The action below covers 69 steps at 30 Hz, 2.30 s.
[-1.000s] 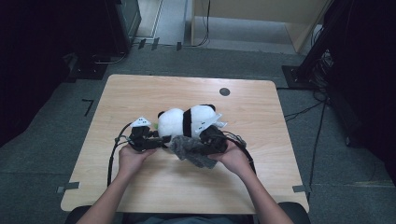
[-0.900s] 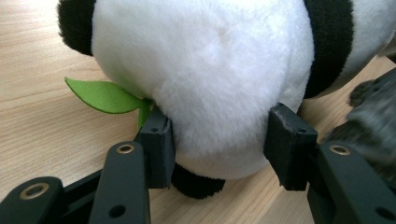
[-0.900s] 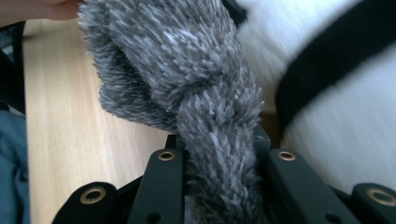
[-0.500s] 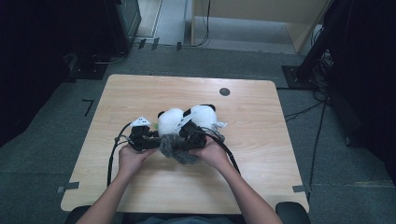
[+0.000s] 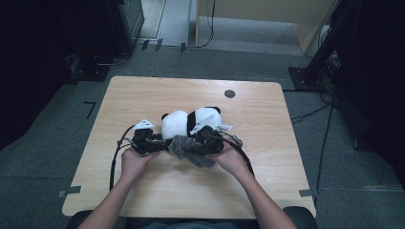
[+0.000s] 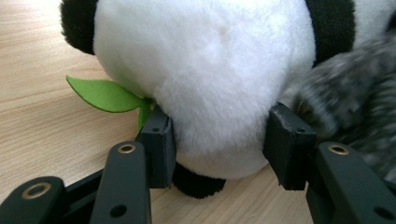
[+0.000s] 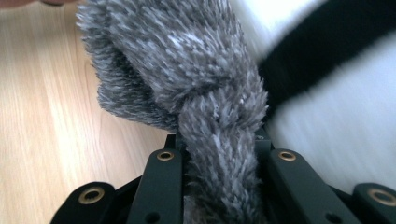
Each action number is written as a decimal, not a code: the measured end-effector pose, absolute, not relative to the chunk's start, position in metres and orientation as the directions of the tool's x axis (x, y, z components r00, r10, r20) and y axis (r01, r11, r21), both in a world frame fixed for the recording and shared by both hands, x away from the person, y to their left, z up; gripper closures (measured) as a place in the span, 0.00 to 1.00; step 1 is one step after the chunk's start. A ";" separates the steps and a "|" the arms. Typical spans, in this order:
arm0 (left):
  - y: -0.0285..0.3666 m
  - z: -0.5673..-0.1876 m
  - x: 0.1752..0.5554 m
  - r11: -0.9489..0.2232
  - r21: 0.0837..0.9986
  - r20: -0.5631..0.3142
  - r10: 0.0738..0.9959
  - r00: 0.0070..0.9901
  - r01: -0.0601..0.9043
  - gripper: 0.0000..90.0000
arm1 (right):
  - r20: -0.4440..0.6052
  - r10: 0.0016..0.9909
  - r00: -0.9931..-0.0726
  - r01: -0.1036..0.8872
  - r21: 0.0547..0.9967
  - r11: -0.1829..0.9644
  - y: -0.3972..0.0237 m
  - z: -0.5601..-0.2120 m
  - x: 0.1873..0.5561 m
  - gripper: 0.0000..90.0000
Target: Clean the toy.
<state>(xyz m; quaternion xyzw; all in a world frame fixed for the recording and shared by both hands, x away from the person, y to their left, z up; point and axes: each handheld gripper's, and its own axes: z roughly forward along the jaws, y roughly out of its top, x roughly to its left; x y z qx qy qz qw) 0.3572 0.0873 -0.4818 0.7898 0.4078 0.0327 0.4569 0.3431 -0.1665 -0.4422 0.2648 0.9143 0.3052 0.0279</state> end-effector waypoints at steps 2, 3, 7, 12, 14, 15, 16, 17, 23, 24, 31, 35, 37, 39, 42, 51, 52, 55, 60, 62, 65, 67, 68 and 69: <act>0.087 -0.482 0.357 -0.251 0.748 -0.320 0.674 0.666 0.614 0.55 | 0.115 0.509 -0.853 0.476 0.572 0.668 -0.178 -0.441 0.341 0.83; 0.087 -0.482 0.357 -0.250 0.748 -0.322 0.674 0.665 0.615 0.55 | 0.125 0.517 -0.847 0.488 0.572 0.660 -0.184 -0.440 0.340 0.83; 0.087 -0.482 0.357 -0.250 0.748 -0.322 0.674 0.665 0.615 0.55 | 0.140 0.541 -0.829 0.512 0.578 0.636 -0.208 -0.437 0.337 0.83; 0.087 -0.482 0.357 -0.250 0.748 -0.322 0.674 0.665 0.615 0.55 | 0.161 0.578 -0.800 0.553 0.570 0.608 -0.236 -0.439 0.336 0.82; 0.087 -0.482 0.357 -0.250 0.748 -0.322 0.674 0.665 0.615 0.55 | 0.159 0.590 -0.791 0.564 0.564 0.603 -0.244 -0.440 0.336 0.82; 0.087 -0.482 0.357 -0.250 0.748 -0.321 0.674 0.665 0.615 0.55 | 0.158 0.598 -0.786 0.570 0.561 0.601 -0.248 -0.441 0.336 0.82; 0.087 -0.482 0.357 -0.251 0.748 -0.321 0.674 0.665 0.615 0.55 | 0.155 0.606 -0.780 0.575 0.559 0.597 -0.251 -0.441 0.336 0.82; 0.087 -0.482 0.357 -0.250 0.748 -0.322 0.674 0.665 0.615 0.55 | 0.152 0.612 -0.776 0.578 0.559 0.594 -0.255 -0.442 0.337 0.82; 0.087 -0.482 0.356 -0.247 0.749 -0.323 0.674 0.664 0.615 0.55 | 0.157 0.677 -0.719 0.633 0.550 0.545 -0.276 -0.446 0.344 0.82; 0.087 -0.482 0.356 -0.246 0.749 -0.324 0.674 0.664 0.615 0.55 | 0.159 0.692 -0.704 0.646 0.549 0.530 -0.279 -0.446 0.345 0.82; 0.087 -0.482 0.356 -0.248 0.750 -0.319 0.676 0.664 0.613 0.56 | 0.178 0.785 -0.594 0.713 0.568 0.411 -0.304 -0.441 0.351 0.83; 0.086 -0.482 0.355 -0.246 0.752 -0.316 0.679 0.663 0.611 0.56 | 0.218 0.830 -0.514 0.742 0.598 0.302 -0.319 -0.430 0.354 0.83; 0.086 -0.481 0.354 -0.245 0.751 -0.319 0.680 0.661 0.614 0.56 | 0.229 0.844 -0.485 0.736 0.628 0.253 -0.323 -0.420 0.357 0.83; 0.085 -0.480 0.353 -0.244 0.749 -0.322 0.678 0.661 0.616 0.56 | 0.228 0.853 -0.470 0.723 0.654 0.224 -0.321 -0.412 0.360 0.83; 0.082 -0.480 0.350 -0.250 0.748 -0.324 0.671 0.667 0.615 0.56 | 0.213 0.841 -0.496 0.693 0.681 0.237 -0.306 -0.409 0.365 0.83; 0.087 -0.482 0.355 -0.243 0.763 -0.321 0.661 0.678 0.599 0.43 | 0.162 0.830 -0.534 0.667 0.684 0.296 -0.274 -0.424 0.377 0.84; 0.087 -0.482 0.356 -0.249 0.762 -0.316 0.661 0.680 0.597 0.41 | 0.160 0.829 -0.536 0.664 0.686 0.297 -0.276 -0.424 0.378 0.83; 0.089 -0.481 0.357 -0.274 0.761 -0.299 0.655 0.694 0.588 0.38 | 0.154 0.832 -0.533 0.662 0.688 0.297 -0.279 -0.426 0.379 0.83; 0.097 -0.473 0.358 -0.311 0.763 -0.267 0.646 0.715 0.566 0.38 | 0.142 0.832 -0.537 0.659 0.686 0.308 -0.280 -0.428 0.382 0.83; 0.104 -0.468 0.359 -0.290 0.768 -0.294 0.633 0.716 0.571 0.37 | 0.139 0.832 -0.537 0.656 0.688 0.309 -0.281 -0.427 0.383 0.83; 0.113 -0.464 0.362 -0.282 0.776 -0.293 0.630 0.719 0.564 0.37 | 0.138 0.835 -0.532 0.661 0.685 0.308 -0.282 -0.428 0.384 0.82; 0.119 -0.463 0.366 -0.284 0.780 -0.285 0.632 0.720 0.558 0.38 | 0.145 0.836 -0.529 0.669 0.677 0.306 -0.283 -0.429 0.385 0.82; 0.122 -0.462 0.369 -0.291 0.784 -0.269 0.636 0.723 0.548 0.39 | 0.147 0.836 -0.528 0.670 0.677 0.304 -0.284 -0.429 0.385 0.82; 0.124 -0.460 0.372 -0.296 0.787 -0.264 0.631 0.730 0.541 0.40 | 0.147 0.836 -0.529 0.670 0.677 0.305 -0.284 -0.430 0.386 0.82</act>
